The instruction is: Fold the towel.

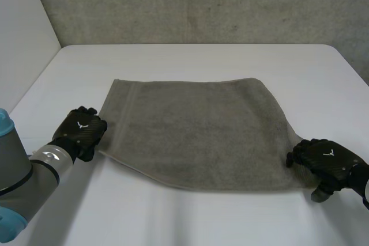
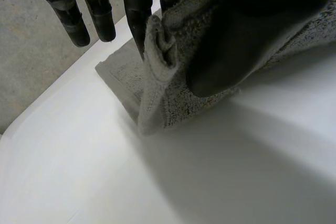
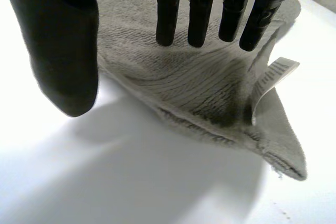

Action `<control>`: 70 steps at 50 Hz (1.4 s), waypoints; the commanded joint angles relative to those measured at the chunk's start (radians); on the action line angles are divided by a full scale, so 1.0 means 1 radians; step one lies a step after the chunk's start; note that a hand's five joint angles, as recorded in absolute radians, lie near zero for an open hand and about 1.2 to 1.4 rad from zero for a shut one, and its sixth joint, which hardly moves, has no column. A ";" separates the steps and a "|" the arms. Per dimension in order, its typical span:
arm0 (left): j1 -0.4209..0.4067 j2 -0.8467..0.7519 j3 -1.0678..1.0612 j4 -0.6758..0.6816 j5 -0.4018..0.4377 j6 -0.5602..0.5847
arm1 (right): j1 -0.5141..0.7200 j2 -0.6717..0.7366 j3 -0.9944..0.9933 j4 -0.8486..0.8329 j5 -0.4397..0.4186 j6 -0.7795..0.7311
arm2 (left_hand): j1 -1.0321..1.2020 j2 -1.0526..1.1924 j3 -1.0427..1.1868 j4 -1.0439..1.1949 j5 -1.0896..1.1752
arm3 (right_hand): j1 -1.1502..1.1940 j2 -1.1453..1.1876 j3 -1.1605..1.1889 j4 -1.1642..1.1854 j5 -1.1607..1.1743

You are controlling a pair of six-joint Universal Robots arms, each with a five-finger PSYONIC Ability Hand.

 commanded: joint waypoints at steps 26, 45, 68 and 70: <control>0.001 -0.003 -0.002 0.001 0.002 0.000 | 0.010 0.085 -0.017 -0.091 -0.002 0.002 | -0.008 -0.003 -0.045 -0.056 -0.008 | 0.482 0.483 -0.033 -0.053 0.471; 0.009 0.050 0.003 -0.004 -0.001 -0.009 | 0.007 -0.039 -0.171 -0.064 -0.002 0.166 | 0.009 0.014 -0.045 -0.056 0.010 | 0.879 0.879 -0.033 -0.053 0.868; 0.013 0.466 0.084 -0.248 0.000 -0.164 | -0.064 -0.395 -0.398 0.333 -0.115 0.192 | 0.212 0.217 -0.045 -0.056 0.212 | 0.879 0.879 -0.033 -0.053 0.868; 0.013 0.471 0.099 -0.246 0.000 -0.169 | -0.062 -0.394 -0.424 0.347 -0.123 0.192 | 0.212 0.217 -0.045 -0.056 0.212 | 0.879 0.879 -0.033 -0.053 0.868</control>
